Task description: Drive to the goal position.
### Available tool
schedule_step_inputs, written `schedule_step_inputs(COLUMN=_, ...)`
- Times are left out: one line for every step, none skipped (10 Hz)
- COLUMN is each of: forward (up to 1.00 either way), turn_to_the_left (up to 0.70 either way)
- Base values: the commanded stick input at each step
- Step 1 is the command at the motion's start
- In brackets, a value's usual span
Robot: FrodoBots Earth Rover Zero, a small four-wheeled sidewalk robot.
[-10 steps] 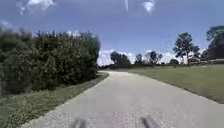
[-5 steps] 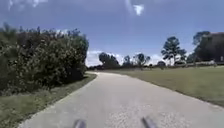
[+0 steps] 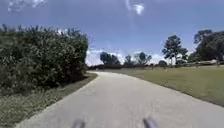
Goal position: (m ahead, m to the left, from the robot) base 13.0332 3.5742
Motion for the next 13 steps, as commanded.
schedule_step_inputs(forward=0.50, turn_to_the_left=0.00)
schedule_step_inputs(forward=0.50, turn_to_the_left=0.00)
schedule_step_inputs(forward=0.50, turn_to_the_left=0.00)
schedule_step_inputs(forward=0.50, turn_to_the_left=0.00)
schedule_step_inputs(forward=0.50, turn_to_the_left=0.00)
schedule_step_inputs(forward=0.50, turn_to_the_left=0.00)
schedule_step_inputs(forward=0.50, turn_to_the_left=0.00)
schedule_step_inputs(forward=0.50, turn_to_the_left=0.00)
schedule_step_inputs(forward=0.50, turn_to_the_left=0.00)
schedule_step_inputs(forward=0.50, turn_to_the_left=0.00)
schedule_step_inputs(forward=0.50, turn_to_the_left=0.00)
schedule_step_inputs(forward=0.50, turn_to_the_left=0.00)
schedule_step_inputs(forward=0.50, turn_to_the_left=-0.43)
